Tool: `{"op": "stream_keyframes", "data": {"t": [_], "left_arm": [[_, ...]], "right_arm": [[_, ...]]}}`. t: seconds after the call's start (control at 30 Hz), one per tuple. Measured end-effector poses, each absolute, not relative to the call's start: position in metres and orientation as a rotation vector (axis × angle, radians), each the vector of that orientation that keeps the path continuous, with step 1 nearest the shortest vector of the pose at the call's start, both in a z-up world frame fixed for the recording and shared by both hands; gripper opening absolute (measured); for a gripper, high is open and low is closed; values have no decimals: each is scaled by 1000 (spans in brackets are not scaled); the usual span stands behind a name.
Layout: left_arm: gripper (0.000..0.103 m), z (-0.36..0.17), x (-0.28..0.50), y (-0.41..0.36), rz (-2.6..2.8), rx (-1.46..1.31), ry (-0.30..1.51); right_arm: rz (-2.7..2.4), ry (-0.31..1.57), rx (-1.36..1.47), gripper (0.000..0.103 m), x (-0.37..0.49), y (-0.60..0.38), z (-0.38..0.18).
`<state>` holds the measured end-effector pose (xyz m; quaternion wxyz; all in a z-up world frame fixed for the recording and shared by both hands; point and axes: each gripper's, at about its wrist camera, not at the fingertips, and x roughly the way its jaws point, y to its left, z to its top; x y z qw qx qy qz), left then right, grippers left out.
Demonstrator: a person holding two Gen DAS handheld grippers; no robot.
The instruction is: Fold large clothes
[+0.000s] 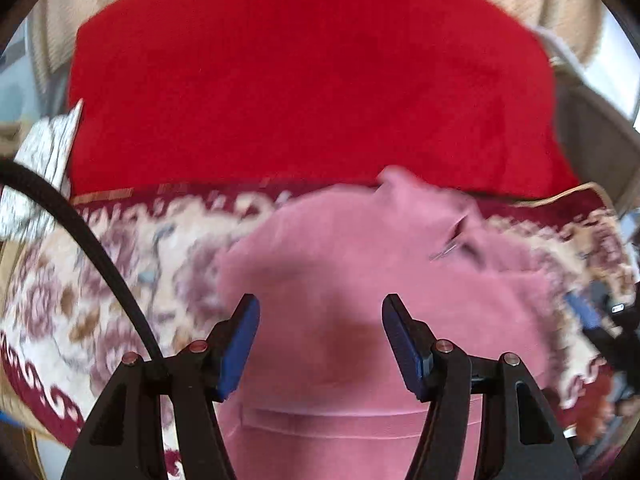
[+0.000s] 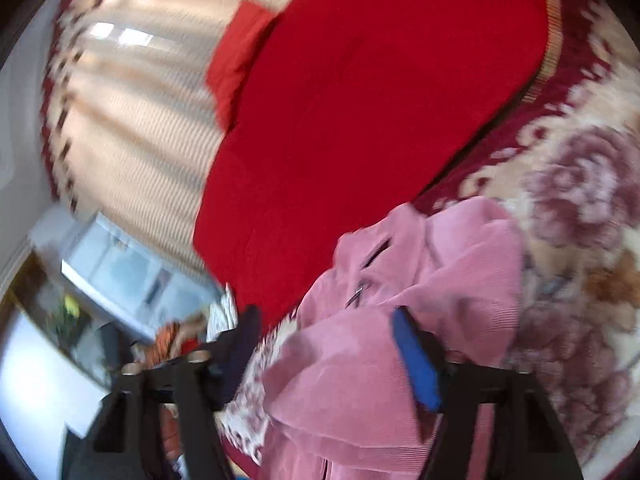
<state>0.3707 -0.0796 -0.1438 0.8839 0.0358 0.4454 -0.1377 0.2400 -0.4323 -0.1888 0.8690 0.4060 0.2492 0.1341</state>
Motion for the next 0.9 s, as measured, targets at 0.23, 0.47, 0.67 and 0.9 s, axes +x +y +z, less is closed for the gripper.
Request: {"op": "stream_keyframes", "data": {"t": [0.23,0.47,0.67,0.9], "left_arm": [[65,-230,380,-77,-207,206,1088],[65,-182,385,-84,-262,220,986],[65,-203,426,-92,-174,227,1018],[68,-216,425,-83,-194,193,1077]], "right_arm": [[228,840,732,46,278,-390,-231],[193,784,643,41,277,-381,-219],[157,700,715,74,286,-383,-209],[130,833,663,62,302,-374,-230]]}}
